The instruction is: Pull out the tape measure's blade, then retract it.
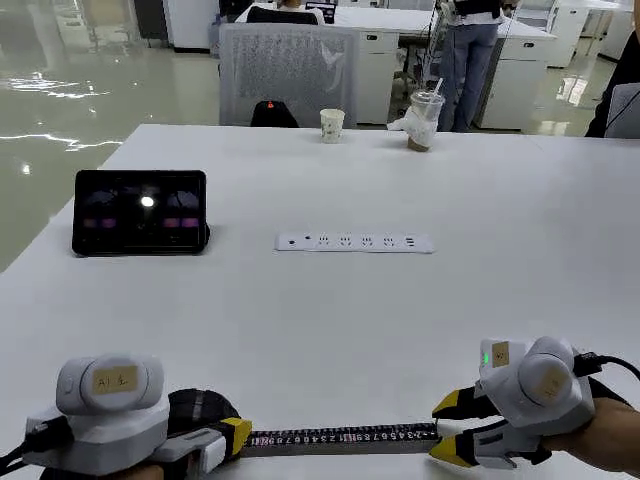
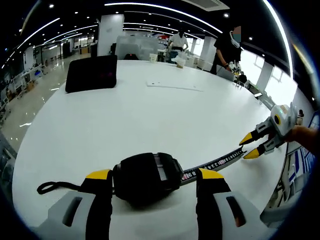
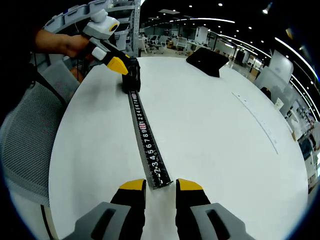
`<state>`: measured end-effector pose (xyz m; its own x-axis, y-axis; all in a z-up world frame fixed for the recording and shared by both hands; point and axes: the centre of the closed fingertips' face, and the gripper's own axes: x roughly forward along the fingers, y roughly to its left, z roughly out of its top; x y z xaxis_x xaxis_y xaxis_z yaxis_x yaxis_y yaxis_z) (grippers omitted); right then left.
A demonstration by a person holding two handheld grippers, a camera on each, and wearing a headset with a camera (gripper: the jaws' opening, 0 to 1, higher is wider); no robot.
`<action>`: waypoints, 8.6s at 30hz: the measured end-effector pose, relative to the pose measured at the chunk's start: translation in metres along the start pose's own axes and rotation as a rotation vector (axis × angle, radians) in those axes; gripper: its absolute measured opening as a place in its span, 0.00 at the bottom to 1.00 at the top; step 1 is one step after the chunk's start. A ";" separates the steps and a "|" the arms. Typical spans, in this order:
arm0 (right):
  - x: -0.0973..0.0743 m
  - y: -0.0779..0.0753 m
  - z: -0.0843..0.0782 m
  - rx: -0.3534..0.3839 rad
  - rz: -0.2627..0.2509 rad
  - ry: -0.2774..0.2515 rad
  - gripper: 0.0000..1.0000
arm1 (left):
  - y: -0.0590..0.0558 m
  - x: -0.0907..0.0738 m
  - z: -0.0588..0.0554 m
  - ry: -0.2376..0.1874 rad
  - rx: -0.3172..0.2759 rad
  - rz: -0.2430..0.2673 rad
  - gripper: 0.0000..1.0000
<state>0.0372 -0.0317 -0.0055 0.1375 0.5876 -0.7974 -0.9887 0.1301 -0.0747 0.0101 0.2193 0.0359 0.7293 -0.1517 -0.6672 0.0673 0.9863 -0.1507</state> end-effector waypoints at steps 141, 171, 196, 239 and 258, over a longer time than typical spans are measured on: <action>0.032 0.016 0.037 -0.065 0.068 -0.036 0.10 | 0.012 0.025 -0.002 0.111 -0.014 0.014 0.60; 0.053 0.027 0.067 -0.078 0.087 -0.077 0.10 | 0.012 0.025 -0.002 0.114 -0.032 -0.003 0.60; 0.068 0.035 0.091 -0.087 0.094 -0.104 0.10 | 0.013 0.025 -0.001 0.114 -0.045 -0.011 0.60; 0.099 0.049 0.134 -0.121 0.127 -0.149 0.11 | 0.013 0.024 0.000 0.121 -0.060 -0.021 0.61; 0.109 0.054 0.147 -0.125 0.146 -0.166 0.11 | 0.013 0.024 0.000 0.122 -0.069 -0.023 0.61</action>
<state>0.0078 0.1571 -0.0087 -0.0094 0.7172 -0.6968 -0.9971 -0.0596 -0.0479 0.0290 0.2289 0.0178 0.6397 -0.1853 -0.7459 0.0331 0.9762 -0.2142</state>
